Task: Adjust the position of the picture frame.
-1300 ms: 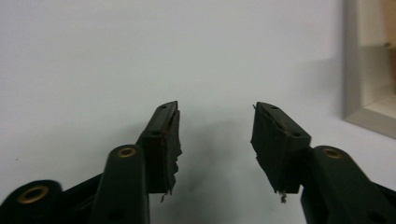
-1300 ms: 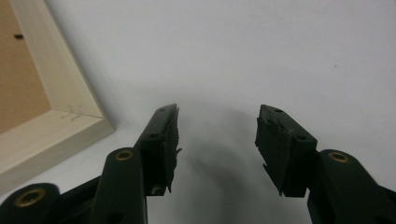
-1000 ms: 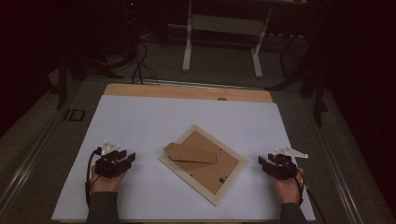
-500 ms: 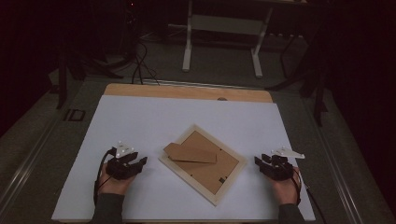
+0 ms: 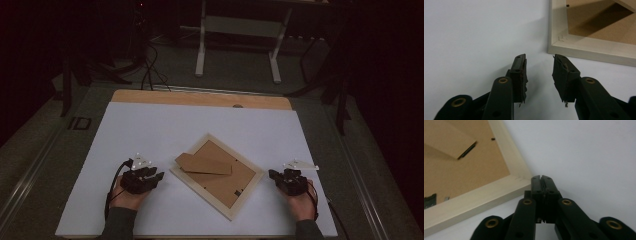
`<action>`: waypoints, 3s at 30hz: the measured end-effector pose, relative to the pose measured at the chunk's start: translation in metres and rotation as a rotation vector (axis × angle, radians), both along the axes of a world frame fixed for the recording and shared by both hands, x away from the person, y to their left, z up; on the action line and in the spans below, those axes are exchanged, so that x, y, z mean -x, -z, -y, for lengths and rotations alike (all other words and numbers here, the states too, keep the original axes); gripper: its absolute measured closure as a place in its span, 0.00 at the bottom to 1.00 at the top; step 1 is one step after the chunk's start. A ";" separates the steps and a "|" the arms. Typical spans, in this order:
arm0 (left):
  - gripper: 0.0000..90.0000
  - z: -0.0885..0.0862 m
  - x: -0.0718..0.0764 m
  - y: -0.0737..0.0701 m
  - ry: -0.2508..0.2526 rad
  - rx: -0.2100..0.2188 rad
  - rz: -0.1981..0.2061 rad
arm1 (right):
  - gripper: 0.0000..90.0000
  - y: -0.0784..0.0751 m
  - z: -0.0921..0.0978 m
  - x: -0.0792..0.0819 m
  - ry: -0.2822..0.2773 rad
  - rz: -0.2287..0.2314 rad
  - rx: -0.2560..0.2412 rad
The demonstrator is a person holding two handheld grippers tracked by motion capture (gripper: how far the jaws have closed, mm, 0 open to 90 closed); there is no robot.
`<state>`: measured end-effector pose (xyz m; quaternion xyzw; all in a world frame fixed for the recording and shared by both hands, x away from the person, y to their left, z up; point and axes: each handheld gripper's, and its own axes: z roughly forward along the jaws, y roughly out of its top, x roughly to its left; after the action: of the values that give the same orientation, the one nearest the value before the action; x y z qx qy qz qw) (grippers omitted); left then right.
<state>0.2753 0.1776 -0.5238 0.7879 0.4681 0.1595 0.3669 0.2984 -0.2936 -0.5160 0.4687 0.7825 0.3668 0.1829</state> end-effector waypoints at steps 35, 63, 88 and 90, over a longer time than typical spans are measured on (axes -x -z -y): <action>1.00 0.006 -0.018 0.009 -0.002 -0.074 0.006 | 1.00 0.011 -0.016 -0.008 -0.066 -0.106 0.049; 1.00 0.015 -0.015 0.011 0.054 -0.095 0.000 | 1.00 0.010 -0.043 -0.004 -0.155 -0.136 0.048; 1.00 0.024 -0.005 0.011 0.049 -0.147 0.035 | 1.00 0.007 -0.054 0.009 -0.297 -0.213 0.040; 1.00 0.025 -0.005 0.011 0.045 -0.149 0.038 | 1.00 0.006 -0.055 0.010 -0.316 -0.224 0.047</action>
<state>0.2802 0.1529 -0.5352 0.8202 0.4301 0.2005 0.3194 0.2881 -0.2384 -0.5225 0.3734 0.8702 0.3182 0.0459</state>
